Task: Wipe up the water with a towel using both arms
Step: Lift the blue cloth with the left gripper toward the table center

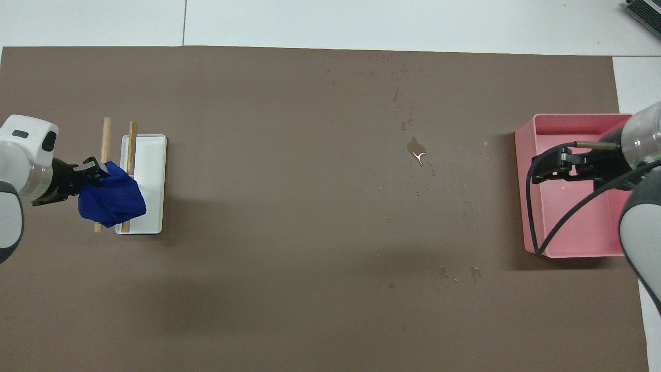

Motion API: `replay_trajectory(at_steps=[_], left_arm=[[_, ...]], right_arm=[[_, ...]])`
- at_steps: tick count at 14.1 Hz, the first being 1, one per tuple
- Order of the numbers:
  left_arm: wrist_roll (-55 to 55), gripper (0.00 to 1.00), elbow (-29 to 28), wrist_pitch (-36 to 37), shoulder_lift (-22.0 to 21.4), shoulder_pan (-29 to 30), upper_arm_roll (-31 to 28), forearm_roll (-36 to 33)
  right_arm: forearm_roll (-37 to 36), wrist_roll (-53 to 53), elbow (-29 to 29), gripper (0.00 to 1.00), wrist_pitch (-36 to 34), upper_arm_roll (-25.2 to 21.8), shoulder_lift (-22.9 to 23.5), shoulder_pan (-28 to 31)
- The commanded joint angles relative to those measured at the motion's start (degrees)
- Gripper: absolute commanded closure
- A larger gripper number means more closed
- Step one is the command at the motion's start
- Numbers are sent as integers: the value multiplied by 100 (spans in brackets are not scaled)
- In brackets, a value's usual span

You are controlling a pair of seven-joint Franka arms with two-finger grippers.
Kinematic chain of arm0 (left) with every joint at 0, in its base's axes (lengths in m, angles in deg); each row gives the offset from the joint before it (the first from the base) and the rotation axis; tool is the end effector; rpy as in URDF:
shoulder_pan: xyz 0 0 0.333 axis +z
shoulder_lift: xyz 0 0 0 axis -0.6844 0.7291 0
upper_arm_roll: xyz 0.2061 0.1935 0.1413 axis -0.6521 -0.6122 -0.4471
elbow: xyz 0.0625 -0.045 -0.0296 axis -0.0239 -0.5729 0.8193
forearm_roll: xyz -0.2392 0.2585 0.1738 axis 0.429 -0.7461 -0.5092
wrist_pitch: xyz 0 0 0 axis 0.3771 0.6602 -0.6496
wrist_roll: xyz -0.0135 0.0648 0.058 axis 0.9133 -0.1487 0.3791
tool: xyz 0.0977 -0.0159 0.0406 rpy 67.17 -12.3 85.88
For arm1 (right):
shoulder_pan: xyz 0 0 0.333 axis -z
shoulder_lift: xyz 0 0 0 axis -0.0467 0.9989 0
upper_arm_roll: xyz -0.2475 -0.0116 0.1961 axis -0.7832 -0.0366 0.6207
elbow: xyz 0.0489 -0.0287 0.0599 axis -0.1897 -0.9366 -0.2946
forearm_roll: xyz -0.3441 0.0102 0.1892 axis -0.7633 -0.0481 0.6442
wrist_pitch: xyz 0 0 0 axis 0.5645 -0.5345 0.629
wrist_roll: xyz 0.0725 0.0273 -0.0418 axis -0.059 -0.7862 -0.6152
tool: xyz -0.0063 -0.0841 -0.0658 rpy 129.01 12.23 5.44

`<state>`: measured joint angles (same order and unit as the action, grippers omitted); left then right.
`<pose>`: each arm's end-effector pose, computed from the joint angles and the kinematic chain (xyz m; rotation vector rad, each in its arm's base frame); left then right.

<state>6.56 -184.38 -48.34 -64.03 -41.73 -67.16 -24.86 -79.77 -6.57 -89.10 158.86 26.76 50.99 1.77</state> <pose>0.5500 0.0233 0.4418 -3.0383 -0.7294 -0.0785 0.5431 0.0500 0.6184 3.0887 -0.2532 -0.0768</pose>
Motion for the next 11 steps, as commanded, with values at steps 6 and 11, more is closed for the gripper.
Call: replay_trajectory(at_steps=[6, 11], left_arm=[[-1064, 100, 1962, 1887, 490, -497, -23, 116], [-3365, 100, 2332, 1852, 402, -989, 64, 522]], right_arm=[[136, -131, 72, 0, -108, -12, 29, 39], [136, -131, 72, 0, -108, -12, 29, 30]])
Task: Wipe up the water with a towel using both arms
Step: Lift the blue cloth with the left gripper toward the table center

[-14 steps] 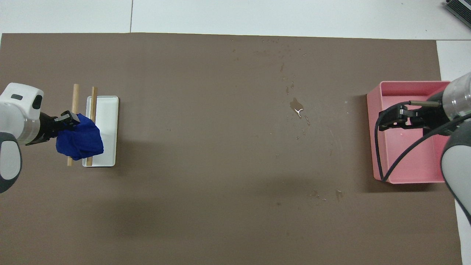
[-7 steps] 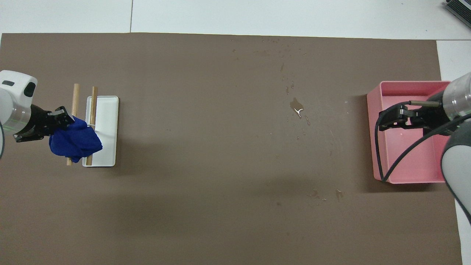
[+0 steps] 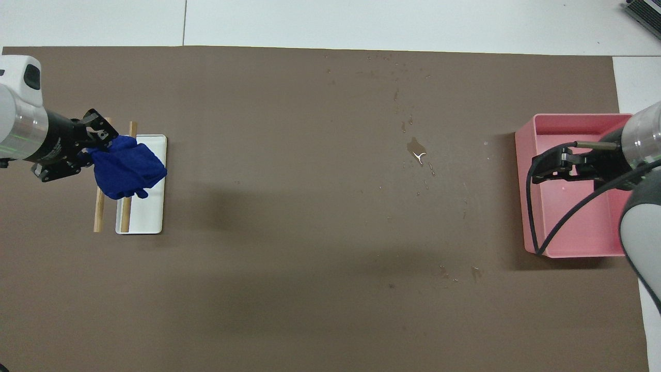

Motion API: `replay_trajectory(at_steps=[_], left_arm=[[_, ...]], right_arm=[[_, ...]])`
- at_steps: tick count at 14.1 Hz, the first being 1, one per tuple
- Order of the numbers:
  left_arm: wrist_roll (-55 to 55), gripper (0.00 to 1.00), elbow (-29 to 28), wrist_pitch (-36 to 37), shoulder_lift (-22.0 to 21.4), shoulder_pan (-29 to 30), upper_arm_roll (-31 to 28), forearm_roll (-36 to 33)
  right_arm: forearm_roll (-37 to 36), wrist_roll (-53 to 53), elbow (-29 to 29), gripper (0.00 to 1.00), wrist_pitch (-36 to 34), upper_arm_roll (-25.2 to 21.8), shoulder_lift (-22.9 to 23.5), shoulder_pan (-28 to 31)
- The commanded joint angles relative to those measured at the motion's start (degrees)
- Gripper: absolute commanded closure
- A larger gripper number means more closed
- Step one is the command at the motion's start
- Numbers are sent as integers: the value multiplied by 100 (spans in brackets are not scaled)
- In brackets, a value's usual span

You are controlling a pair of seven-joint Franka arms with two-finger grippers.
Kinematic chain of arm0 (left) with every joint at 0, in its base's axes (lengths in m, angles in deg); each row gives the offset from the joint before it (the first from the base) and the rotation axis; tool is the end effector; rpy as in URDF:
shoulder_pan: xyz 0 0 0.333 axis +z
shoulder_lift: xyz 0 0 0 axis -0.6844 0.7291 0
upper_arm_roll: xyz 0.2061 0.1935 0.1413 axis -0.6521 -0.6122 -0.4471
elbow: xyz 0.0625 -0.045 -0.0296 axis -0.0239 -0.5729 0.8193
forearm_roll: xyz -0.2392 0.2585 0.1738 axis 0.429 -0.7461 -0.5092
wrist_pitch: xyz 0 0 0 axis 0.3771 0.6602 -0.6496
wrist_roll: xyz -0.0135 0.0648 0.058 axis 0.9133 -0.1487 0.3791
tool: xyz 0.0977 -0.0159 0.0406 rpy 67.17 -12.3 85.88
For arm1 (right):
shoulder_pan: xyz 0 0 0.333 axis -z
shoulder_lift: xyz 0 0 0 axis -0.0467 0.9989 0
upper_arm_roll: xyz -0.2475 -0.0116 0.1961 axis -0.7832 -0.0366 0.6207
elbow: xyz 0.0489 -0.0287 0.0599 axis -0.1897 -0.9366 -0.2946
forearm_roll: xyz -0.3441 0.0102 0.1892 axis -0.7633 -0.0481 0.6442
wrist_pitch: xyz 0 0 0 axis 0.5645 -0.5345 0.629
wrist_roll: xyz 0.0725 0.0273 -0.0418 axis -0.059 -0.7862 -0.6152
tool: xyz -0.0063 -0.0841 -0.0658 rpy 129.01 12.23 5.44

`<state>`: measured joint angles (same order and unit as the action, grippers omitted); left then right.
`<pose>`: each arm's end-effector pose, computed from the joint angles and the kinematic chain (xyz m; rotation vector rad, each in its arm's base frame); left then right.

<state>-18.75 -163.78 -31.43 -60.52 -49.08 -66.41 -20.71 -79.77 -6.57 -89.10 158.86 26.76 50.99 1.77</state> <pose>0.5809 -0.0629 0.5525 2.8411 1.1926 0.0361 0.5431 0.0500 0.6184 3.0887 -0.2532 -0.0768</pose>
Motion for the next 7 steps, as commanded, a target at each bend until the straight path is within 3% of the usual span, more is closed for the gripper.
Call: replay_trajectory(at_steps=[1, 7], left_arm=[[-1230, 100, 273, 118, 51, -359, 76, 133], [-4094, 100, 229, -225, 42, -1133, 253, 133]], right_arm=[[136, -131, 72, 0, -108, -12, 29, 38], [136, -131, 72, 0, -108, -12, 29, 39]])
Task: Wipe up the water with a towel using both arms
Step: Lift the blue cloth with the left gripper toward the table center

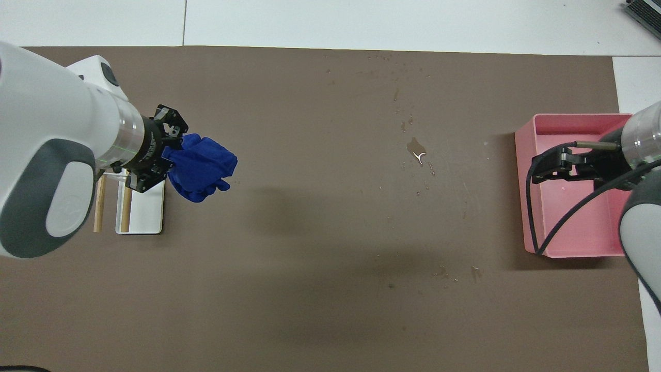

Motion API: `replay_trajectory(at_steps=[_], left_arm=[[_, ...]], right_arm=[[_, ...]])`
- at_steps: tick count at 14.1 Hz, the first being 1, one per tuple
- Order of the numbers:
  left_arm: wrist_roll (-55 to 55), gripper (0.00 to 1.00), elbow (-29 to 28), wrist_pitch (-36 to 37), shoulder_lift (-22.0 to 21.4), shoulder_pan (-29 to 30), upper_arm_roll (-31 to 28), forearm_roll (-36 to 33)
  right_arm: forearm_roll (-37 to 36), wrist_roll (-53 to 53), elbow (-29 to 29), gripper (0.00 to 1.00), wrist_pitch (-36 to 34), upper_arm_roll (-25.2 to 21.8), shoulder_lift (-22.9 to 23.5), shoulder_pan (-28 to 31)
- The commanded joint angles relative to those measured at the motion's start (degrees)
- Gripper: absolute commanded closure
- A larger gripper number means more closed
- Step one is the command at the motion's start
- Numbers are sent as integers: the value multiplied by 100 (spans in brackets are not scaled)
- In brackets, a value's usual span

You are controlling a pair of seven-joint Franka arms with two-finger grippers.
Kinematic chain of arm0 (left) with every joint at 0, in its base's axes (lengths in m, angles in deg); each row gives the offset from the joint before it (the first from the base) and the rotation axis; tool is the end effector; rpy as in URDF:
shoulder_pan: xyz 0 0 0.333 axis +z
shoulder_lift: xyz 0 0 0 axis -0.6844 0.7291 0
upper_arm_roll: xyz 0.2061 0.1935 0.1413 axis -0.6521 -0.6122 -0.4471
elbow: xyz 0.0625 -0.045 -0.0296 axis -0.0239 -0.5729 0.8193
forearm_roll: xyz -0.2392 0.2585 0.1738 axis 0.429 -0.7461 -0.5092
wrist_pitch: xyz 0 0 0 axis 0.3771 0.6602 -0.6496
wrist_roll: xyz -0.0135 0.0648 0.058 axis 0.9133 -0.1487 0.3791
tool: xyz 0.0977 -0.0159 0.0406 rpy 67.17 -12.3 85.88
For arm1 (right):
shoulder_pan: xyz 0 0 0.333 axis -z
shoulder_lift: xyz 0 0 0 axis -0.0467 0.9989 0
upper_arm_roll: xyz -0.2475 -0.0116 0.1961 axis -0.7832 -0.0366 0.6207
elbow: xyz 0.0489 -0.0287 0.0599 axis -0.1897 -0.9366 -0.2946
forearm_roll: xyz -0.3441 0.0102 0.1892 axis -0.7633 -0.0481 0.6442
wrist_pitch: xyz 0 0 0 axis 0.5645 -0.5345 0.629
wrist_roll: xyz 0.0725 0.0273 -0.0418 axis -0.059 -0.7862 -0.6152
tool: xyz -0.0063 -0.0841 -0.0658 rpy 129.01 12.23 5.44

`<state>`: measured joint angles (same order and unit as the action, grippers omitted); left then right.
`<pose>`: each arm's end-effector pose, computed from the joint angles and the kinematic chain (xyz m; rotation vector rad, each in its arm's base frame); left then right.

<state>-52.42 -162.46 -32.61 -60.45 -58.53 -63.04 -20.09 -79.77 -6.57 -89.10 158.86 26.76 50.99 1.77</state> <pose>0.5566 -0.1916 0.5651 2.5379 1.6649 0.0204 0.5431 0.0500 0.6184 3.0887 -0.2532 -0.0768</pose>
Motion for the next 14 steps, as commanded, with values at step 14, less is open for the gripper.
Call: replay_trajectory(at_steps=[14], left_arm=[[-4195, 100, 131, -1135, 26, -1278, -58, 274]], right_arm=[[153, 454, 46, 0, -73, 23, 12, -58]])
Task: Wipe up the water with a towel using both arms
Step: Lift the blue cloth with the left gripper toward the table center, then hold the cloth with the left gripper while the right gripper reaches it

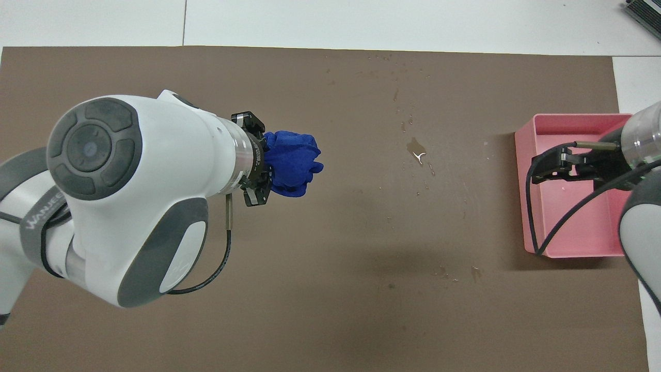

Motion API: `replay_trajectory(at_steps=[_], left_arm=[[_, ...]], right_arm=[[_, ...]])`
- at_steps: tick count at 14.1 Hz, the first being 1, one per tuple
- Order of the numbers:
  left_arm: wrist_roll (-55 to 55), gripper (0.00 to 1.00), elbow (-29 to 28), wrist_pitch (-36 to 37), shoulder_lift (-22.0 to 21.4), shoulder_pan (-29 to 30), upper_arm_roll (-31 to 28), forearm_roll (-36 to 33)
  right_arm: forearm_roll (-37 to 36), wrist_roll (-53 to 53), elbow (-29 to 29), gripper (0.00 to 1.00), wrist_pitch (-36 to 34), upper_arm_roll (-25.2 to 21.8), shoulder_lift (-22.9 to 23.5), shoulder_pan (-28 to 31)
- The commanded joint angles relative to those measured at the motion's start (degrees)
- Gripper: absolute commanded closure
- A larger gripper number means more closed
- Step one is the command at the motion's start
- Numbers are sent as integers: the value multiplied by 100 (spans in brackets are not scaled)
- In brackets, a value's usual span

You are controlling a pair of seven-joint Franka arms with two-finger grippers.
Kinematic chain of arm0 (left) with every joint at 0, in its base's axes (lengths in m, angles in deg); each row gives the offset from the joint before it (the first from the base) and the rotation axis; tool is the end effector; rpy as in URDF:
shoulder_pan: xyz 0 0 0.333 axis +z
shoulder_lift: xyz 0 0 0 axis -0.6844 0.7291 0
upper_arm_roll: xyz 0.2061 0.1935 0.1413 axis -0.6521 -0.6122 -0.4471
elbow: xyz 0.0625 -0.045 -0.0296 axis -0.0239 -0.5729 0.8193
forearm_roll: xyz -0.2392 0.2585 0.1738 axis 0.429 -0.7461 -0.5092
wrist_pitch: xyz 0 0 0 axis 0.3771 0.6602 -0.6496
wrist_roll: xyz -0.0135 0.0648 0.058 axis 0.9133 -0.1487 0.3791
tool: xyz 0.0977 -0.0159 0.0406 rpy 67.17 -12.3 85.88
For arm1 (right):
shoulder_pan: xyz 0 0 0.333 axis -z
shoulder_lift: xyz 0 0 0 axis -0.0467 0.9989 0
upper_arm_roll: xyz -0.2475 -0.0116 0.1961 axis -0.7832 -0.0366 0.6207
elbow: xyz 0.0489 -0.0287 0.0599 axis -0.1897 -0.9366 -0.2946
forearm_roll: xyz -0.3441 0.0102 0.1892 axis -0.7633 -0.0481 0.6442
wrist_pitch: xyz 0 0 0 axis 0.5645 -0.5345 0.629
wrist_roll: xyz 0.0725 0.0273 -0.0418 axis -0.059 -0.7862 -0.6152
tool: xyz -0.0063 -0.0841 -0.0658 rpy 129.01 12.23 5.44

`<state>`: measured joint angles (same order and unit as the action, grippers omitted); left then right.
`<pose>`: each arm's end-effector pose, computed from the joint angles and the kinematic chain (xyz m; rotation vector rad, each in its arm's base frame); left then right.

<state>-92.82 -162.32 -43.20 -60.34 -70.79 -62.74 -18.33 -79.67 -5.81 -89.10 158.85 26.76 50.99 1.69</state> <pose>0.5160 -0.3172 0.5849 1.9239 2.1070 -0.0361 0.5429 0.0509 0.6183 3.0885 -0.2716 -0.0772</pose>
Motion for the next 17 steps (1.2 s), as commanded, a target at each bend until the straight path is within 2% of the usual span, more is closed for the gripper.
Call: replay_trajectory(at_steps=[1, 3, 10, 12, 14, 17], left_arm=[[-173, 100, 118, -172, 16, -52, -69, 106], [-173, 100, 127, -287, 16, -43, -69, 289], [-365, 100, 127, -384, 16, -35, -69, 484], [-637, 100, 135, -577, 16, -52, -60, 484], [-945, 100, 162, -700, 16, -52, -25, 484], [-1262, 100, 346, -823, 33, -52, 343, 475]], right_arm=[[239, 1026, 37, 0, 15, 58, 20, -120], [1009, 2336, 37, 0, 409, 58, 73, -261], [2488, 6179, 81, 3, 2254, 67, 556, -937], [2586, 6866, 63, 5, 2817, 67, 705, -1183], [2674, 7315, 63, 7, 3091, 67, 811, -1359], [2832, 7686, 63, 7, 3618, 58, 1039, -1754]])
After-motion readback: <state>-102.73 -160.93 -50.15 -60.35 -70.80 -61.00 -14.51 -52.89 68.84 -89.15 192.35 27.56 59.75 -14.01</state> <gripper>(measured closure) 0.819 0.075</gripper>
